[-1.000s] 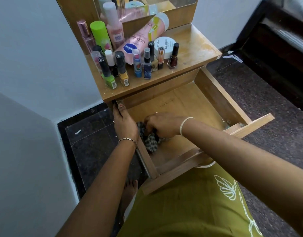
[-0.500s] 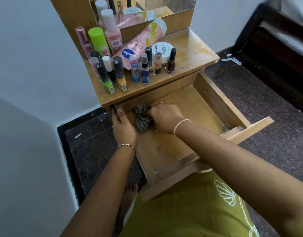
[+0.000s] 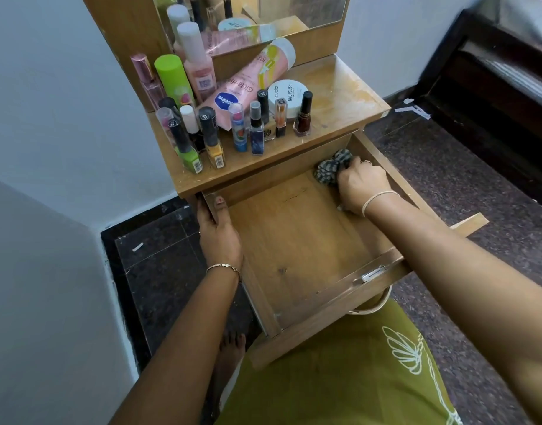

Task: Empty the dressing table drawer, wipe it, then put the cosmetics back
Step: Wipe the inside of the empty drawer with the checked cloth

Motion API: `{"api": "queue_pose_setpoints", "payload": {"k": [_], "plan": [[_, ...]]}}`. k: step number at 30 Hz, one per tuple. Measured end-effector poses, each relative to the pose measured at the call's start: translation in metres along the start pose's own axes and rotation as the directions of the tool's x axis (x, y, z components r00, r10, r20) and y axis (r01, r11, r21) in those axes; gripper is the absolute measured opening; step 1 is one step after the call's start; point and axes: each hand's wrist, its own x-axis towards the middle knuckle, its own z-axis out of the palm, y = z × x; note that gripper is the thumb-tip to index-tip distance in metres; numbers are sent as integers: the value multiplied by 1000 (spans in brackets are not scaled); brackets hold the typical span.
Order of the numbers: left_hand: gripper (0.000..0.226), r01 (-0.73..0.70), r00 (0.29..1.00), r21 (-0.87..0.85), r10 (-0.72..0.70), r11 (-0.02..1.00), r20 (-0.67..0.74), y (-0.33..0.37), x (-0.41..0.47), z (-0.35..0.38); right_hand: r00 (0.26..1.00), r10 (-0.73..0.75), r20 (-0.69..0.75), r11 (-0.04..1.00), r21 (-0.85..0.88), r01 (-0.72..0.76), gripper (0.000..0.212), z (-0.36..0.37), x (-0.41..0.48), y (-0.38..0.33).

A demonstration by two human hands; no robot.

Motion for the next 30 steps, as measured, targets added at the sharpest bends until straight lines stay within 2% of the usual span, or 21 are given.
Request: {"api": "queue_pose_setpoints", "payload": {"k": [2,5,6,10,13,16,17,19,20,21,23,24,25,27,28,30], "plan": [[50,-5,1000,2,5,1000,-2,0,0,0,1000,-26,-10,996,-91,25,27,-6,-4,4],[49,-10,1000,-6,10,1000,-9,-1,1,0,995,-25,100,982,-182,43,12,-16,-15,4],[49,-8,1000,-8,8,1000,-9,-1,1,1,987,-20,157,979,-197,51,10,-18,-18,3],[51,-13,999,9,14,1000,-38,2,-2,2,937,31,347,970,-236,56,30,-10,-28,12],[49,-21,998,0,21,1000,-54,2,-5,2,845,97,526,966,-255,48,23,-2,-34,15],[48,-31,997,-7,31,999,-67,2,-6,2,647,162,745,982,-185,-32,34,5,-28,17],[47,-34,997,-5,34,999,-72,2,-6,2,631,149,761,984,-175,-21,30,6,-27,20],[47,-36,997,-9,35,999,-69,2,-5,2,727,87,681,992,-125,-1,18,3,-26,22],[47,-35,997,-13,34,999,-66,2,-5,2,721,52,691,997,-80,5,24,1,-25,20],[47,-34,997,-16,32,999,-65,2,-5,2,647,18,763,998,-54,37,35,-5,-27,14],[47,-30,997,-10,29,1000,-66,2,-6,2,439,-2,899,1000,-6,18,59,-16,-33,0],[47,-31,997,-5,31,1000,-64,3,-6,2,416,9,909,1000,-17,17,65,-18,-34,-10],[47,-31,998,-2,31,1000,-61,2,-6,2,446,4,895,999,-19,29,66,-22,-36,-20],[47,-27,998,0,27,1000,-58,2,-5,2,582,-48,812,997,-1,82,57,-21,-41,-39],[47,-25,998,1,25,1000,-58,1,-5,2,608,-101,787,992,31,123,52,-20,-44,-49],[47,-21,998,3,21,1000,-56,1,-5,2,549,-181,816,980,100,175,44,-14,-48,-70]]}}
